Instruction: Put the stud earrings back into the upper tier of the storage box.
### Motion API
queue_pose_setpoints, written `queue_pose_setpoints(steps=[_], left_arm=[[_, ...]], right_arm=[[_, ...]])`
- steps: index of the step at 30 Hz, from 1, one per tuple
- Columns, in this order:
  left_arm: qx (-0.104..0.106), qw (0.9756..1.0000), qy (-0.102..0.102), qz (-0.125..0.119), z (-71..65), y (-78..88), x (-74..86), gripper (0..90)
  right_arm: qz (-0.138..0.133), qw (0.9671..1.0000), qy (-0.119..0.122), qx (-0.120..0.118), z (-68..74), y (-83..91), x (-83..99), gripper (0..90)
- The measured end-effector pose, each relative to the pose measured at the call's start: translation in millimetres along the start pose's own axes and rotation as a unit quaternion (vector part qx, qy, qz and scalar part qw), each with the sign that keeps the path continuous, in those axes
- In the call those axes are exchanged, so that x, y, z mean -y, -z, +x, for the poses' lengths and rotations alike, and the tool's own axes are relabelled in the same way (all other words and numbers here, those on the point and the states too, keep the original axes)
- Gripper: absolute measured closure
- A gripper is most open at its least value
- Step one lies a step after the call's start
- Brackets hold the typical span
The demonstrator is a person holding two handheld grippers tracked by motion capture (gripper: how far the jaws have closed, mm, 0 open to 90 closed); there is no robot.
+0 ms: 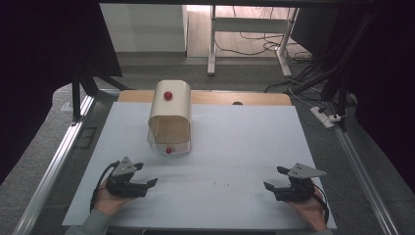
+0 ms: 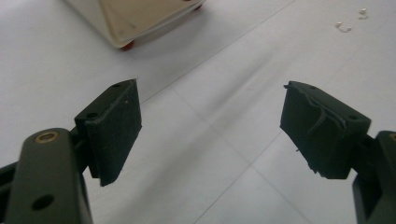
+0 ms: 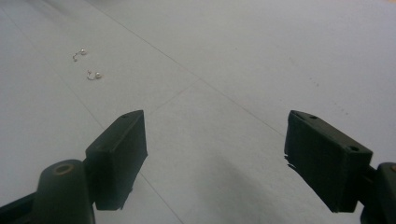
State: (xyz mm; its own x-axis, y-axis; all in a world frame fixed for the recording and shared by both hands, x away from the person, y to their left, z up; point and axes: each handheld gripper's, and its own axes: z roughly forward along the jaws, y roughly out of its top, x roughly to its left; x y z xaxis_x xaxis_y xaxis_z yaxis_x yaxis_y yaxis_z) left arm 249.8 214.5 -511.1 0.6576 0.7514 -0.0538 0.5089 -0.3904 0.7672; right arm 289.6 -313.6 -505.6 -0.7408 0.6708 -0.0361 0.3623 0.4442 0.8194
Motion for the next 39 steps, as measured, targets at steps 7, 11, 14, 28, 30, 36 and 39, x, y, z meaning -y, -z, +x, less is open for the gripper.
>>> queue_pose_setpoints(steps=[7,11,14,28,30,36,39], left_arm=[[0.009,0.9997,-0.022,0.009,-9.0,-10.6,-8.3,20.8],[0.022,0.9992,-0.032,0.011,-16.8,-17.0,-14.0,21.3],[0.025,0.9989,-0.039,0.012,-20.3,-19.9,-16.4,21.3],[0.052,0.9963,-0.065,0.017,-40.6,-40.9,-36.5,21.7],[0.055,0.9961,-0.067,0.018,-42.5,-42.6,-37.8,21.8],[0.07,0.9939,-0.081,0.026,-55.0,-55.1,-45.5,21.9],[0.077,0.9924,-0.091,0.031,-63.0,-61.2,-50.0,22.2]], right_arm=[[-0.001,1.0,-0.002,0.002,-0.4,-1.2,-0.7,21.7],[0.001,1.0,-0.003,0.003,-1.4,-1.5,-0.9,21.9],[0.002,1.0,-0.003,0.003,-1.4,-2.5,-0.7,21.9],[0.002,1.0,-0.005,-0.003,-0.2,-3.5,-0.6,22.4],[0.001,1.0,-0.004,-0.005,0.1,-3.1,-0.7,22.5],[0.002,1.0,-0.003,-0.007,0.4,-3.4,-0.5,22.6],[-0.002,0.9999,-0.001,-0.017,1.6,-2.9,-0.6,22.6]])
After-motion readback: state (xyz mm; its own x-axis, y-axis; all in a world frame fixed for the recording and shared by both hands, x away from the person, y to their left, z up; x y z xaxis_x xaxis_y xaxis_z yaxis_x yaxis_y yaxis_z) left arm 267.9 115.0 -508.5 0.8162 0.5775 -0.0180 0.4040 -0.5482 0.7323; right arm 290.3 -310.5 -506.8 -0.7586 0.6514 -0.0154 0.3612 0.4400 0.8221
